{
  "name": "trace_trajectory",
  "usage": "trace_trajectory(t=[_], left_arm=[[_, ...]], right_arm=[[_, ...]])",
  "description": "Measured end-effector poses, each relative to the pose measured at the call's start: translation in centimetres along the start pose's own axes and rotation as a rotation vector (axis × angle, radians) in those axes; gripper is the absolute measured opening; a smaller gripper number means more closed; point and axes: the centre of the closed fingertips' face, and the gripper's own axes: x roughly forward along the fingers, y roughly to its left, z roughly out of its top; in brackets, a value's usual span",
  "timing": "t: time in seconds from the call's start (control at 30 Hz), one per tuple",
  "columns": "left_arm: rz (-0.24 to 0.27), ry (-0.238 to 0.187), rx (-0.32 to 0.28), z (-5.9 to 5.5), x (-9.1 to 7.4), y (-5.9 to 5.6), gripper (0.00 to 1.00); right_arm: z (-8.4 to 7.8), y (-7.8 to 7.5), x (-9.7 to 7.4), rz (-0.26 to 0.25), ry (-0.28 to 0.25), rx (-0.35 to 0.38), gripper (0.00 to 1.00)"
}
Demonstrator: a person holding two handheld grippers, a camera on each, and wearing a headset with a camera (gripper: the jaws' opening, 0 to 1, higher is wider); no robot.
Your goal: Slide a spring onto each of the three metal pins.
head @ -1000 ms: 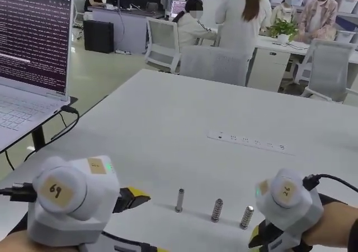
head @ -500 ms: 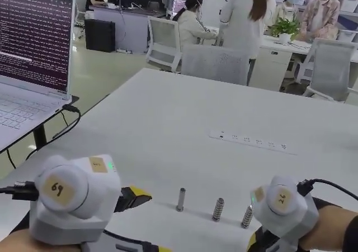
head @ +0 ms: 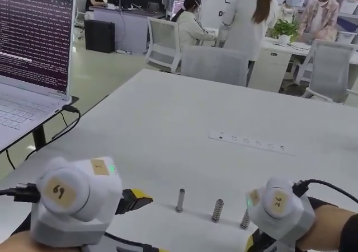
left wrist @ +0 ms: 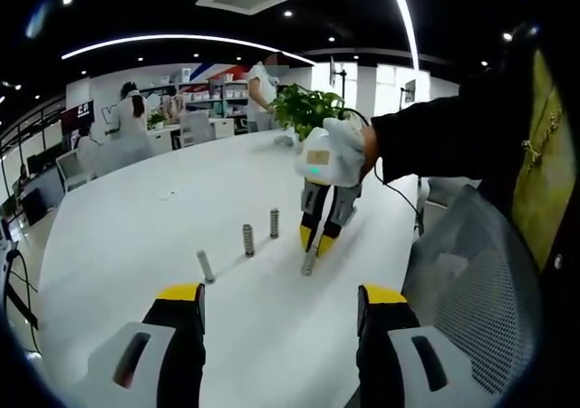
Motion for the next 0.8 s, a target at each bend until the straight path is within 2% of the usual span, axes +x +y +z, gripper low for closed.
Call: trace_trajectory(t=[0.33,0.47,0.8], left_arm=[[-0.020,0.000,0.006,0.1,0.2,-0.3,0.63],[-0.028,-0.004,0.006,0.1,0.3,-0.4,0.62],[-0.046,-0.016,0.018,0.5,0.3,-0.7,0.59]], right_arm=[[2.2,0.4,-2.0,-0.013,-0.039,-0.009,0.08],[3.7,0.7,-3.3,-0.019,-0.084,-0.014,0.08],[7.7,1.9,-6.4,-0.021,-0.146,-0.064,0.08]])
